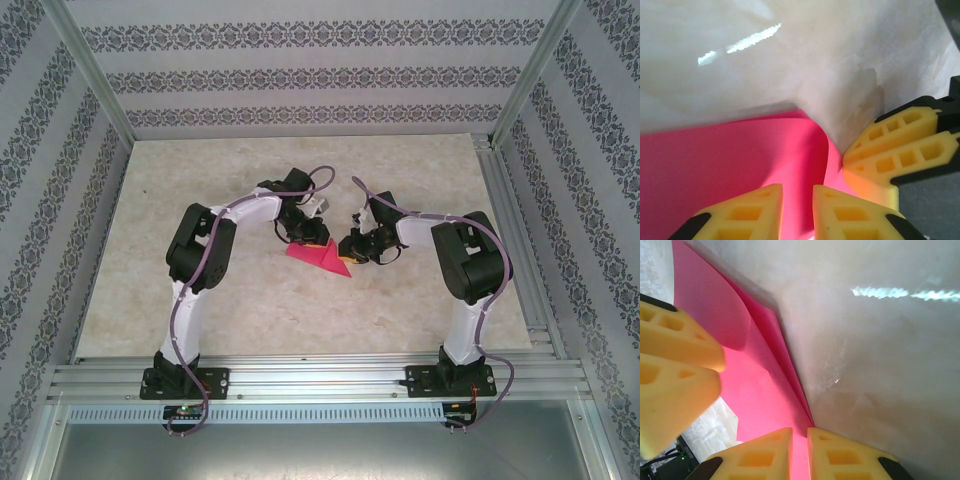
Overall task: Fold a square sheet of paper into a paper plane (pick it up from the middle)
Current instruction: Third fold the triangle at the center of the table.
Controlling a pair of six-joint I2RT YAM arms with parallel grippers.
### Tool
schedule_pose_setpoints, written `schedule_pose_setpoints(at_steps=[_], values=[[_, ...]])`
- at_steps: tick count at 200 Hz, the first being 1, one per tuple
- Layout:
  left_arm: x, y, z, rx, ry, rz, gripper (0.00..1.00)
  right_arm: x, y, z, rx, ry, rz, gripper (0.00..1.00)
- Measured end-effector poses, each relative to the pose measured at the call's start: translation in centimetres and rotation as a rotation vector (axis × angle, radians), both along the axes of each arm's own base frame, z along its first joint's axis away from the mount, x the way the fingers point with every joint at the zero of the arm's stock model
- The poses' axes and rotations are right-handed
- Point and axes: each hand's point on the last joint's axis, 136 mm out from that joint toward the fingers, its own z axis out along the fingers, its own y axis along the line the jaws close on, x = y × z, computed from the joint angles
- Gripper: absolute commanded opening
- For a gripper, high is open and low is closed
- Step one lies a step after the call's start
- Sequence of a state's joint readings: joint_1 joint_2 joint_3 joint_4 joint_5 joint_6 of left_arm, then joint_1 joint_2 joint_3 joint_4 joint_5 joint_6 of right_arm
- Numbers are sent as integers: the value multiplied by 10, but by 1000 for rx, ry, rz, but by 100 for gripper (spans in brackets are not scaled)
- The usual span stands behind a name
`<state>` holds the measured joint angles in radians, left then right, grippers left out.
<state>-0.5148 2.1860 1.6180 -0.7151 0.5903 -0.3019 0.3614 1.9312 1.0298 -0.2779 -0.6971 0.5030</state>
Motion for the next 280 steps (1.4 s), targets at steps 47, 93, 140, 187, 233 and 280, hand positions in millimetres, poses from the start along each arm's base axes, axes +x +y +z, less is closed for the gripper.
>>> schedule_pose_setpoints(at_steps=[47,93,140,187,233,280], values=[[-19,3,-11,-60,72,31,30,-1,3,0,-10,-6,7,16],[-23,-1,-9,-112,82,38,39,-1,3,0,-10,-6,7,16],[-28,0,-2,-137,74,45,47,-1,4,0,-12,-8,9,16],[-33,3,7,-150,51,59,48,-1,4,0,-12,-8,11,16],[-33,-2,11,-194,59,58,38,-1,4,0,-12,-8,11,16],[-36,-2,0,-189,90,55,37,-1,4,0,-12,-8,11,16]])
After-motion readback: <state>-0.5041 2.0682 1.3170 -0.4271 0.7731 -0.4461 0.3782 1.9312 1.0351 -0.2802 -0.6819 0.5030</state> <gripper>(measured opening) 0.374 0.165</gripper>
